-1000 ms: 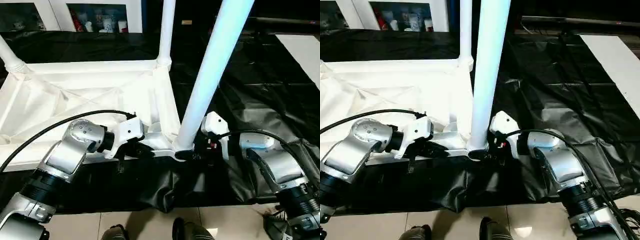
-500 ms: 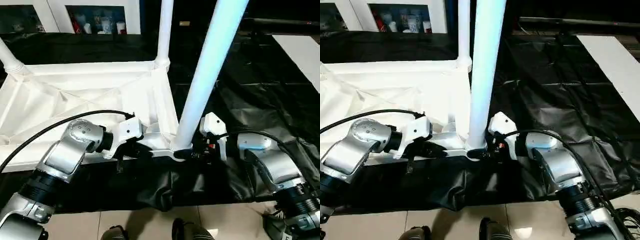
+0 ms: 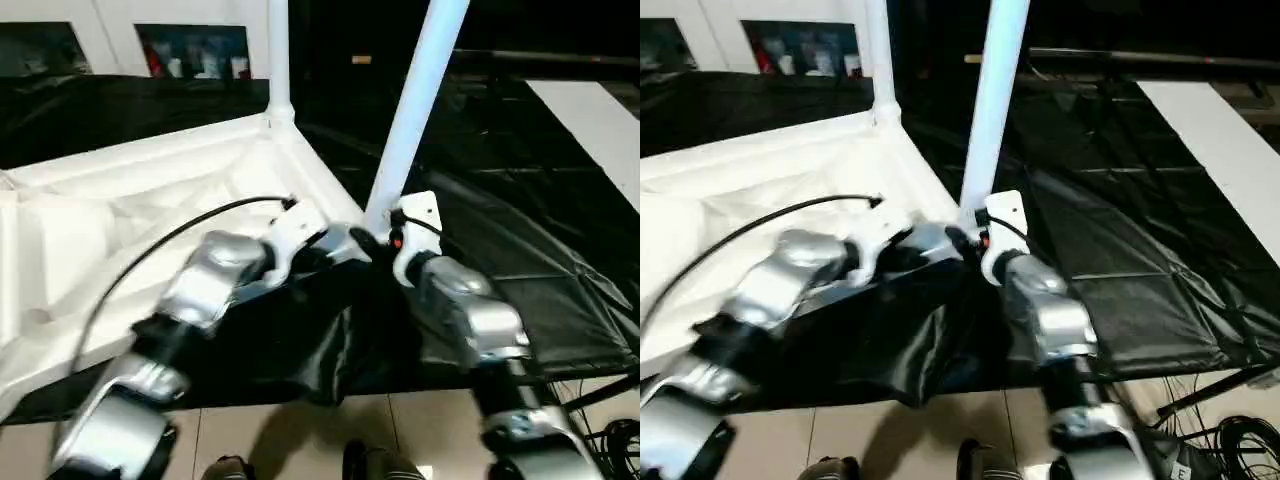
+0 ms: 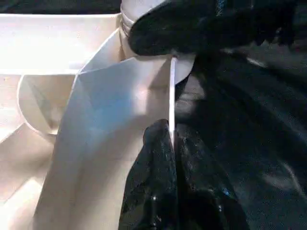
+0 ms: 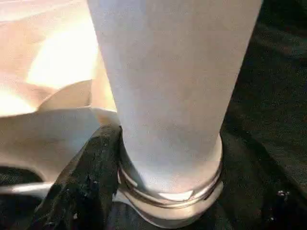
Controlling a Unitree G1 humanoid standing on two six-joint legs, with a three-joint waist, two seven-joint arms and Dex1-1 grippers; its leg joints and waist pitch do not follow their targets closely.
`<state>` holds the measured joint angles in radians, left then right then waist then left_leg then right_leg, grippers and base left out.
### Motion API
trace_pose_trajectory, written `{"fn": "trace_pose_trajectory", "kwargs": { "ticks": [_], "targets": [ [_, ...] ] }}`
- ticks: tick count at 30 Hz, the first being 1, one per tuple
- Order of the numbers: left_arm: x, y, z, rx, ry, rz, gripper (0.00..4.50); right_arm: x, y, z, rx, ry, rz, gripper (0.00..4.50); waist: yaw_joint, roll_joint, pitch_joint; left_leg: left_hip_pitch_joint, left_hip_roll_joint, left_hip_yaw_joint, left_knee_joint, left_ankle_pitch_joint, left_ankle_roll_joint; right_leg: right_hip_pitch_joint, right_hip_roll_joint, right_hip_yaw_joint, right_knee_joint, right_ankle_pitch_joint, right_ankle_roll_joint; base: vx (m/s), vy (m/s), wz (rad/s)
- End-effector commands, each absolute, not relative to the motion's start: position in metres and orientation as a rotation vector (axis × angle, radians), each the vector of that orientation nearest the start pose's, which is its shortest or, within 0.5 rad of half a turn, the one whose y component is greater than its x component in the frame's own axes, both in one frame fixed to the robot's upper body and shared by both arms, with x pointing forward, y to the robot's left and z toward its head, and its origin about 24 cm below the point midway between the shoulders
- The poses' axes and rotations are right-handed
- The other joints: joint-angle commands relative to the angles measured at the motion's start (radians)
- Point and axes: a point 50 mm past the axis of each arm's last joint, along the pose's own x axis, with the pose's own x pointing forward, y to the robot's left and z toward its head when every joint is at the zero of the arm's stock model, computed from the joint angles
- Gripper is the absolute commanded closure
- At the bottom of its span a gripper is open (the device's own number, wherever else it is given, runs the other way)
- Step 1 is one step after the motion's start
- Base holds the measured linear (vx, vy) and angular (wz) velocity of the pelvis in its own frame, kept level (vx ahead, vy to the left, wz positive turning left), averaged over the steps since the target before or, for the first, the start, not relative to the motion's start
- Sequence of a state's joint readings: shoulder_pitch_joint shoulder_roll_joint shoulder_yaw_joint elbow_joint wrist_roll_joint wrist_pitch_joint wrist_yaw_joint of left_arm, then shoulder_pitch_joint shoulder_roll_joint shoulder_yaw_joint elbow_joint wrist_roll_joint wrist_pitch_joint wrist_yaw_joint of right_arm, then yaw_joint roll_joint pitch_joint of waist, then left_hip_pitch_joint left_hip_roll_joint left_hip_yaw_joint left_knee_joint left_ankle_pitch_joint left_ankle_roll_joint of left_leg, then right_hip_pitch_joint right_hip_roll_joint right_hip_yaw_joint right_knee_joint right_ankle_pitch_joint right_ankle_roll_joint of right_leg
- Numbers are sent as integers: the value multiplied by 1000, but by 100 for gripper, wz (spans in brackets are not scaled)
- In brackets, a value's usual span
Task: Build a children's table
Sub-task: Rotate leg to tighten
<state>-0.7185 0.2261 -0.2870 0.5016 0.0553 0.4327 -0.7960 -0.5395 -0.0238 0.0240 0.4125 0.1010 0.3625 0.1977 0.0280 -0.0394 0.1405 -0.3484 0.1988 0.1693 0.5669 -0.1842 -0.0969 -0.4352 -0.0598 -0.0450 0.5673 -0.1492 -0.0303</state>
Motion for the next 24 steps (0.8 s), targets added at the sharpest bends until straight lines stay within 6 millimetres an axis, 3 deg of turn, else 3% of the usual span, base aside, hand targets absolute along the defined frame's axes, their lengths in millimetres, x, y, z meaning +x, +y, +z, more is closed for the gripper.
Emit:
{"fn": "trace_pose_trajectory", "kwargs": {
  "ticks": [1,6,8,15,16,18,21,22,23,24],
  "targets": [
    [345,82,63,377,492,-922,450,334,-81,40,14,382,381,182,-6,4,-50,6,5,-8,-77,-312,21,41,-58,26,-98,-594,-40,0,0,0],
    [348,82,62,402,502,-921,450,331,-69,53,-65,299,529,182,-2,0,-48,5,2,-9,-81,-329,42,40,-62,29,-104,-624,-19,0,0,0],
    [348,84,63,405,504,-921,450,332,-71,57,-59,274,530,127,-1,1,-49,5,5,-9,-82,-320,50,39,-64,31,-103,-612,-25,0,0,0],
    [344,99,63,432,510,-963,450,332,-95,77,-62,213,624,64,3,-2,-48,-3,6,-6,-84,-280,69,45,-64,35,-98,-564,-43,0,0,0],
    [343,101,64,442,503,-982,450,331,-100,79,-73,211,659,44,3,-1,-47,-12,6,-7,-86,-263,76,51,-64,34,-95,-558,-47,0,0,0],
    [338,106,66,469,481,-1053,450,327,-116,83,-119,211,748,44,5,-3,-48,-13,7,-7,-84,-247,79,56,-65,35,-96,-559,-43,0,0,0],
    [325,114,67,487,484,-1168,450,318,-137,87,-192,214,883,44,5,0,-49,-13,14,-5,-82,-223,92,55,-66,40,-87,-495,-71,0,0,0],
    [322,115,68,494,487,-1191,450,316,-139,87,-200,216,906,44,6,5,-51,-8,18,0,-78,-205,98,51,-64,42,-80,-432,-114,60,-20,4],
    [317,117,68,484,501,-1235,450,313,-143,89,-211,219,948,44,5,4,-52,-6,18,3,-76,-199,100,49,-62,43,-78,-408,-130,69,-21,7],
    [312,119,68,475,509,-1276,450,310,-145,89,-219,223,982,44,5,4,-55,-8,20,5,-73,-176,103,53,-62,44,-68,-347,-164,69,-21,7]
  ]
}}
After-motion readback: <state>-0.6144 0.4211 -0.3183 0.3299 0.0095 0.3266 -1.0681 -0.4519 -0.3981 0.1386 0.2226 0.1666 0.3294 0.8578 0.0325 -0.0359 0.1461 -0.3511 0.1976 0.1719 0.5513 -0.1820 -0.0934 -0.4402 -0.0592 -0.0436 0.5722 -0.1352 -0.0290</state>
